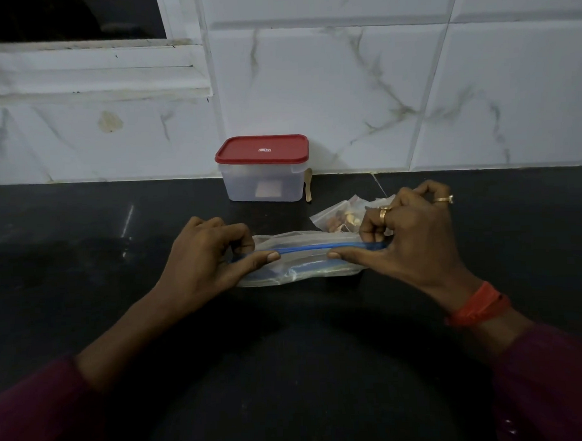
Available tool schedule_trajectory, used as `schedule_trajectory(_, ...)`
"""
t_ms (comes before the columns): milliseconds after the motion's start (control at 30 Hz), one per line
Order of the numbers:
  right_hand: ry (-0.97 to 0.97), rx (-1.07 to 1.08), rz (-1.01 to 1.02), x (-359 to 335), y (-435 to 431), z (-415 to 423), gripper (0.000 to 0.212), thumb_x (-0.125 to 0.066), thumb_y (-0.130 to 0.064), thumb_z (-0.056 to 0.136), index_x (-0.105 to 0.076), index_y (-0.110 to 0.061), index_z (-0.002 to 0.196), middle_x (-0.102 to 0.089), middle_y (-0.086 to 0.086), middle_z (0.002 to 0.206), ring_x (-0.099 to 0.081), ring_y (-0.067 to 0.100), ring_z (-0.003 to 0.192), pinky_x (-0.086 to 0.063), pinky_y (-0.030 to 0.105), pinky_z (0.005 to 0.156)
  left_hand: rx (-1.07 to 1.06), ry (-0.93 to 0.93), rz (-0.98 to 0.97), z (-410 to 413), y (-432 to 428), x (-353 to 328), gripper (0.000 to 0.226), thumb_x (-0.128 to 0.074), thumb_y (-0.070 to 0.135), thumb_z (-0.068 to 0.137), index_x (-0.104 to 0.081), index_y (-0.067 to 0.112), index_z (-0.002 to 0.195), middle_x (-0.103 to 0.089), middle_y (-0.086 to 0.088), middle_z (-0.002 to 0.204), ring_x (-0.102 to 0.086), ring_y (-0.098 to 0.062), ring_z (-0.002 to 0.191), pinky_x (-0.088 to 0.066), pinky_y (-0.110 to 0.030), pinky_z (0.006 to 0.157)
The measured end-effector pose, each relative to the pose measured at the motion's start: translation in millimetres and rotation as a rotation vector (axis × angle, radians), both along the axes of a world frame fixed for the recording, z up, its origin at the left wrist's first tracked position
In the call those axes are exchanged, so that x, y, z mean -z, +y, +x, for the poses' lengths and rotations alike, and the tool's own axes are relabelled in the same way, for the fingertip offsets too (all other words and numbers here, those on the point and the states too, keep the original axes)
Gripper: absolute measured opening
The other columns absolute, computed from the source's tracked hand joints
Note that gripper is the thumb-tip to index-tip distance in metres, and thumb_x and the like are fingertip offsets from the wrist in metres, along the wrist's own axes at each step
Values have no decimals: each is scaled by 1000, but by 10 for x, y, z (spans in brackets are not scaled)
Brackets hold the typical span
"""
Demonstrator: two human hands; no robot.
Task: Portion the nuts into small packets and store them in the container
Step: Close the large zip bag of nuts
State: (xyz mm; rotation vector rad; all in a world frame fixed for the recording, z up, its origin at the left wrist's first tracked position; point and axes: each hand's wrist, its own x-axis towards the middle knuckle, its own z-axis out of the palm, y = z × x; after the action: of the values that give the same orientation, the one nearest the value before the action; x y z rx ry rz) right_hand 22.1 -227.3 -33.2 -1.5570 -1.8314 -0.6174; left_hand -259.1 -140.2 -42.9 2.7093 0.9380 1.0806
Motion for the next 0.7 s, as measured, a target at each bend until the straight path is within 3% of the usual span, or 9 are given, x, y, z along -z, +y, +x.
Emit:
schedule_trajectory(100,-65,29,-42,-18,25,28,62,-45,-88,74,-56,-29,57,-47,-14,55,-43,8,61,-33,41,90,29,-153,-219,22,-28,-18,39,-72,52,81,-50,32,57,-54,13,52,-54,-7,50,-38,-12,51)
schedule_trajectory(233,-105,40,-140,18,84,24,63,-34,-85,83,-50,-29,58,-43,-13,52,-43,9,56,-40,41,87,6,-253,-479,48,-28,-20,40,-74,48,76,-57,17,59,-63,6,57,-60,-6,55,-45,-16,51)
schedule_trajectory(333,109,-39,-202,66,99,49,64,-40,-79,86,-54,-24,58,-48,-9,48,-48,6,48,-44,32,67,112,-346,-689,-1,14,-35,42,-75,51,79,-66,12,66,-72,-5,71,-71,-13,70,-55,-21,61)
schedule_trajectory(433,329,-123,-377,40,72,62,61,-42,-75,84,-58,-19,66,-52,-4,53,-52,10,52,-43,30,54,194,-455,-829,34,-23,-15,27,-68,32,85,-66,8,72,-72,-4,69,-69,-10,67,-52,-15,62)
schedule_trajectory(600,588,-262,-542,90,47,9,48,-48,-61,88,-59,-19,68,-63,-5,57,-58,3,54,-44,13,58,245,-538,-976,88,-82,-8,27,-56,29,89,-69,17,67,-68,-9,76,-67,-17,73,-56,-22,69)
schedule_trajectory(700,688,-303,-583,68,51,-3,59,-46,-67,82,-62,-12,67,-69,5,70,-68,15,74,-52,22,75,255,-566,-1013,96,-95,-25,28,-55,31,88,-72,18,70,-70,-11,82,-68,-21,81,-59,-25,76)
